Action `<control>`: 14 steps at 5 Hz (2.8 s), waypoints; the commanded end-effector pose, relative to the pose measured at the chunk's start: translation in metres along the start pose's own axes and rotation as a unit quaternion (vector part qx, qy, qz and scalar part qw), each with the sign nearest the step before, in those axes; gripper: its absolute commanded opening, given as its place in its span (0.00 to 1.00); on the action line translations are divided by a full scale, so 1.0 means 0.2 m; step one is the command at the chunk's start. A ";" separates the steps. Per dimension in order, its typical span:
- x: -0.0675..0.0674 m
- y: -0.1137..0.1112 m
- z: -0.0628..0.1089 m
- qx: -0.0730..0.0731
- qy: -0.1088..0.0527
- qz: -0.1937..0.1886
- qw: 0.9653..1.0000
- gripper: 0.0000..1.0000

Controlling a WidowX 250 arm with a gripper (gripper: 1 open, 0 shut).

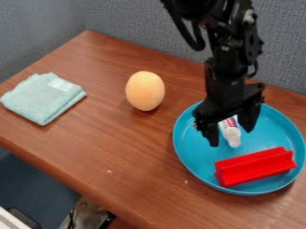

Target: Move the toothpaste from the blue plate to the cloth on the left side of the table

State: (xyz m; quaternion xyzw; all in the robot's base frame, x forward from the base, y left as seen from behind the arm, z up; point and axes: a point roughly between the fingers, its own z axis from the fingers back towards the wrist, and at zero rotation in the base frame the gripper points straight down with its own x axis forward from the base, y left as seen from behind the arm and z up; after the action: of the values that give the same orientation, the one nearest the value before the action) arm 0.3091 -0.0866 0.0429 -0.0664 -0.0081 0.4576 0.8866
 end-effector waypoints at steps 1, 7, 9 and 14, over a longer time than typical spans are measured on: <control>0.03 -0.06 0.02 -0.017 -0.014 -0.004 1.000 1.00; 0.17 0.00 0.38 -0.060 0.020 0.027 0.998 0.00; 0.33 0.13 0.62 -0.086 0.027 0.055 0.994 0.00; 0.21 0.13 0.53 -0.077 0.013 -0.013 0.997 1.00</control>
State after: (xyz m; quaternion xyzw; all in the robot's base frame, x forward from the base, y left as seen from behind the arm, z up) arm 0.3031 -0.0263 0.1282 -0.1319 -0.0075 0.4507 0.8829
